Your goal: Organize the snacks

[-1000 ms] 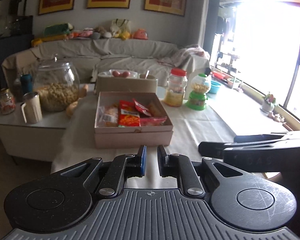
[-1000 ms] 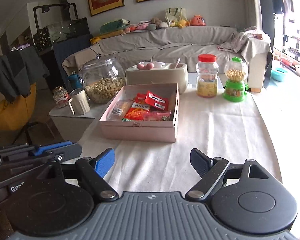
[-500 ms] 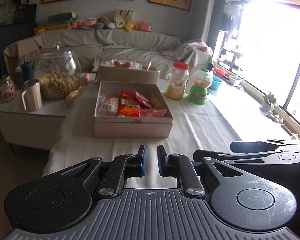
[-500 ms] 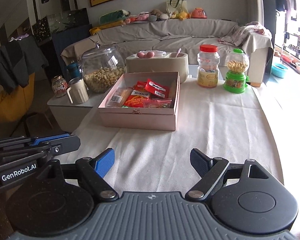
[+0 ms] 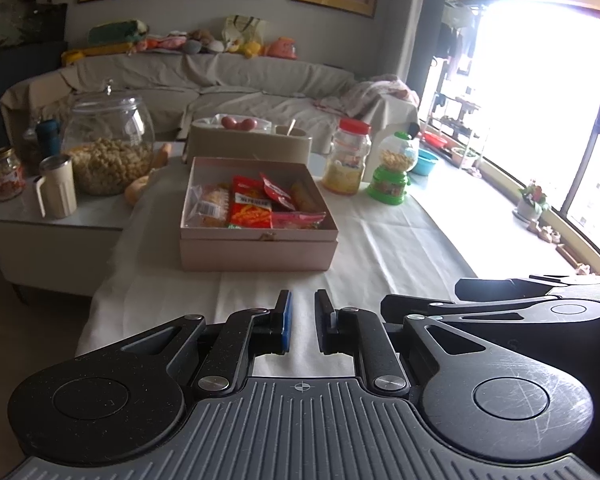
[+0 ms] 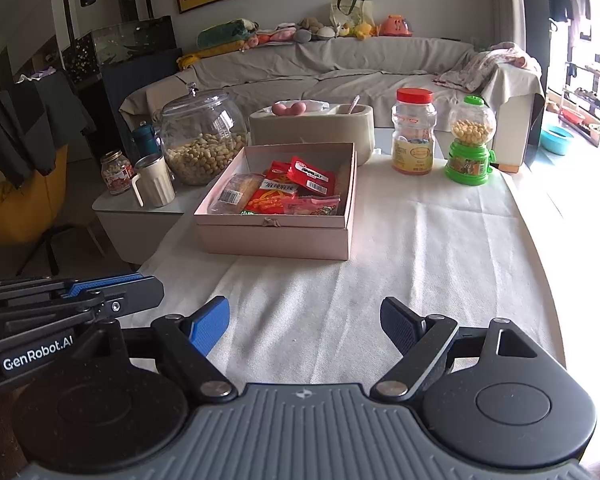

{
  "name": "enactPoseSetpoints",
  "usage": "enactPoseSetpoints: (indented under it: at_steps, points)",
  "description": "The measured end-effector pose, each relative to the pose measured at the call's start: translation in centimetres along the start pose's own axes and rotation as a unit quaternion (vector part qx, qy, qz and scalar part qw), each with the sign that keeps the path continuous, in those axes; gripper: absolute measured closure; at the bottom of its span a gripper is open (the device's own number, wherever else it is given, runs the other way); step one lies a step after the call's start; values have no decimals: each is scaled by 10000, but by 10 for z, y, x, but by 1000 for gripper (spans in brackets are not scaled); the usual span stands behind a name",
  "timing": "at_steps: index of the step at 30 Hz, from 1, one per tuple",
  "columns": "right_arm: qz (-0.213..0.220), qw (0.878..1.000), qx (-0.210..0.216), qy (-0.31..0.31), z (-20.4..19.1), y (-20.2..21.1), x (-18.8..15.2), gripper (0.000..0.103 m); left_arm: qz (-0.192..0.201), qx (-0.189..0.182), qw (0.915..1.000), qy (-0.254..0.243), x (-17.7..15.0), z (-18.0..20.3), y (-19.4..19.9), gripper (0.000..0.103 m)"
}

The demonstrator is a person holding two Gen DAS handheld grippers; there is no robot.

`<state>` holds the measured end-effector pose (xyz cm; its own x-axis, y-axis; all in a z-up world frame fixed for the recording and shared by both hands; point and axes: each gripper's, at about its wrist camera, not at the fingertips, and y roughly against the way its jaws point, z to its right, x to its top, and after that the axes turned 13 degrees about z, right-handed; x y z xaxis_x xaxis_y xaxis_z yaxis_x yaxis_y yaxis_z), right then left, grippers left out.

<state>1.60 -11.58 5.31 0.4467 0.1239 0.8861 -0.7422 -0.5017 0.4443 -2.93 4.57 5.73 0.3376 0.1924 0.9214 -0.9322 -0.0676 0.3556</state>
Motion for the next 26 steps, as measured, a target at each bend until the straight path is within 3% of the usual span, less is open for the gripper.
enactPoseSetpoints:
  at_steps: [20,26]
  points:
    - [54,10000,-31,-37,1,3,0,20,2,-126,9999,-64,-3,4,-2,88]
    - [77,9999,-52,-63,3,3,0,19,97,-327,9990,284,-10,-8,-10,88]
